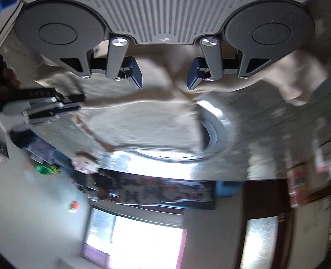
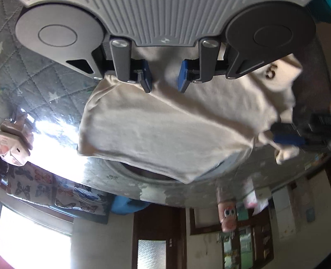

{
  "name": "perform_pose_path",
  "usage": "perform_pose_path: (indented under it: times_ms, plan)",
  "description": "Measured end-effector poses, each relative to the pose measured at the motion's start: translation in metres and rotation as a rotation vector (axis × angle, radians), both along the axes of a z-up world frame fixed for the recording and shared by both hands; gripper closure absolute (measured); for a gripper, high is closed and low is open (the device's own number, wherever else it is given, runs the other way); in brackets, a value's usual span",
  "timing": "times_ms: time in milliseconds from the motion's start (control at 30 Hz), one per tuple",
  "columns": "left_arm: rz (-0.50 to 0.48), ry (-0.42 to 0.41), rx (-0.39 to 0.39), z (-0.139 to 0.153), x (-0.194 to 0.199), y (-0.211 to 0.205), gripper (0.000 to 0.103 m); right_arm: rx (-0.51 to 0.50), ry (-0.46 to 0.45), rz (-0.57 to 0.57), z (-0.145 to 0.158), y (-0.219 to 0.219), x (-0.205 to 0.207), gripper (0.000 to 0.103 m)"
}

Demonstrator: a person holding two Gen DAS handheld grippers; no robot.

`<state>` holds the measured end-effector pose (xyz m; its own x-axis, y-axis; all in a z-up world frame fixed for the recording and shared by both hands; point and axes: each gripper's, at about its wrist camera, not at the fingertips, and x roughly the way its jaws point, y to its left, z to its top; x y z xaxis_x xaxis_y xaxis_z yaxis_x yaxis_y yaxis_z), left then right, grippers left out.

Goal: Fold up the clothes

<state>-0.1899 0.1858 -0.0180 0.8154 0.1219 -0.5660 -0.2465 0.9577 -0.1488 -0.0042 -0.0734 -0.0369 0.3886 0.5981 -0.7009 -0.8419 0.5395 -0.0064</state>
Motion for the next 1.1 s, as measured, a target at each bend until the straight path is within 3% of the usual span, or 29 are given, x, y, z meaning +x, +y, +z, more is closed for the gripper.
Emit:
perform_pose_path:
  times_ms: [300,433,633,700,767,833,967,1100]
  plan:
    - [0.404,0.033,0.053,0.002,-0.037,0.077,0.051,0.042,-0.028,0.119,0.021,0.029,-0.031,0.075]
    - [0.558,0.054,0.063,0.0,-0.051,0.107,0.045,0.038,-0.025,0.188,0.018,0.044,-0.046,0.075]
    - [0.546,0.072,0.022,-0.012,-0.052,0.115,0.048,0.022,-0.013,0.231,0.014,0.057,-0.059,0.075]
    - [0.543,0.068,0.024,-0.011,-0.051,0.113,0.059,0.024,-0.016,0.23,0.016,0.055,-0.062,0.074]
    - [0.531,0.061,0.022,-0.012,-0.048,0.113,0.082,0.027,-0.02,0.221,0.018,0.052,-0.061,0.074]
    - [0.517,0.049,0.014,-0.011,-0.048,0.112,0.093,0.031,-0.023,0.212,0.019,0.049,-0.06,0.074]
    - [0.494,-0.02,0.023,0.01,-0.044,0.106,0.098,0.059,-0.028,0.17,0.023,0.036,-0.057,0.074]
    - [0.416,-0.15,0.056,0.055,-0.031,0.084,0.098,0.086,-0.037,0.128,0.028,0.019,-0.054,0.073]
